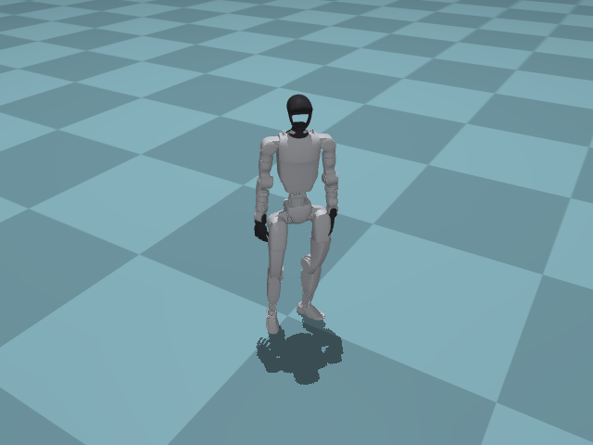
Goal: In place motions
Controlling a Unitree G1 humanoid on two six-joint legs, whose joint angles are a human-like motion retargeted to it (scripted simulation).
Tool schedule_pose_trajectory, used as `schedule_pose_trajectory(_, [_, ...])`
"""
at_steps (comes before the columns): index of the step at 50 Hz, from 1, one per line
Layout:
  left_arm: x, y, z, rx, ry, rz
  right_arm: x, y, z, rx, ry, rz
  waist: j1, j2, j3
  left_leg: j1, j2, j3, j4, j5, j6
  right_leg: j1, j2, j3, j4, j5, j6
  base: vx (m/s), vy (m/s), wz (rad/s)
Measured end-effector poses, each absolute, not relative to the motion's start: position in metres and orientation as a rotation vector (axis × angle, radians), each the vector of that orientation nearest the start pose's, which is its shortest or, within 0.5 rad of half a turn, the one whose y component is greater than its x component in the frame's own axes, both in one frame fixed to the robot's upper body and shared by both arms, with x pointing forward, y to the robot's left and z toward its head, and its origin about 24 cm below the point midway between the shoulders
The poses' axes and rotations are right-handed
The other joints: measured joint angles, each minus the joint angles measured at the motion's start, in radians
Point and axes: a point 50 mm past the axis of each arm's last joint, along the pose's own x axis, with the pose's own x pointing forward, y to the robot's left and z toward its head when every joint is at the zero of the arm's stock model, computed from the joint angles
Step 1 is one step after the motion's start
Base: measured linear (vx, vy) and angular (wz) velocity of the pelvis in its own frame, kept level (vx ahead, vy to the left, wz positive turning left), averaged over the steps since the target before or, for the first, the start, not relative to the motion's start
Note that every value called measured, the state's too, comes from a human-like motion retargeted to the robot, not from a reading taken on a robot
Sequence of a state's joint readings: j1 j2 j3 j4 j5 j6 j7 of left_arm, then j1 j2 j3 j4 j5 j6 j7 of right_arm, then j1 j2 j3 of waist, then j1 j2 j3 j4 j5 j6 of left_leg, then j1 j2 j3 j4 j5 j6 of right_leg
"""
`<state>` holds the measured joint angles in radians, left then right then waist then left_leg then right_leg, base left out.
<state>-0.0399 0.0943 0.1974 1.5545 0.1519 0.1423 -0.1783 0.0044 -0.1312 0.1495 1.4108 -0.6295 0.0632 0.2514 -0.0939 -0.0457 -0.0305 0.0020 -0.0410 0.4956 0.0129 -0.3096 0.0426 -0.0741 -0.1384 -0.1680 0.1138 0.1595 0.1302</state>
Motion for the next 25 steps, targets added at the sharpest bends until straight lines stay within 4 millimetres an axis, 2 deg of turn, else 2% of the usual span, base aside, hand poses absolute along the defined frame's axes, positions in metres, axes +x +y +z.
schedule_pose_trajectory(3, [0.019, 0.181, -0.179, -0.114, 1.639, -0.028, 0.026, -0.199, -0.178, -0.558, 1.584, 0.598, 0.0, 0.013, 0.0, -0.009, 0.015, 0.026, -0.007, 0.002, -0.003, -0.027, 0.014, 0.033, 0.024, -0.022, 0.01, -0.11, 0.0, -0.45])
schedule_pose_trajectory(8, [0.015, 0.188, -0.178, -0.081, 1.66, -0.021, 0.017, -0.203, -0.178, -0.485, 1.634, 0.521, -0.016, 0.032, -0.001, -0.03, 0.037, 0.033, -0.008, 0.012, -0.009, -0.037, 0.025, 0.016, 0.059, -0.06, -0.012, -0.13, -0.03, -0.07])
schedule_pose_trajectory(17, [-0.018, 0.188, -0.177, -0.121, 1.757, 0.022, -0.007, -0.206, -0.177, -0.478, 1.717, 0.535, 0.004, 0.035, -0.022, -0.015, 0.032, 0.044, -0.003, 0.023, -0.029, 0.021, 0.014, -0.04, -0.011, -0.038, -0.038, -0.12, -0.05, 0.02])
schedule_pose_trajectory(25, [-0.031, 0.174, -0.177, -0.16, 1.8, 0.025, 0.015, -0.203, -0.178, -0.493, 1.634, 0.55, -0.028, 0.048, -0.031, -0.035, 0.05, 0.03, 0.046, 0.027, -0.051, 0.038, 0.024, -0.027, -0.048, -0.045, -0.056, -0.19, -0.03, 0.2])
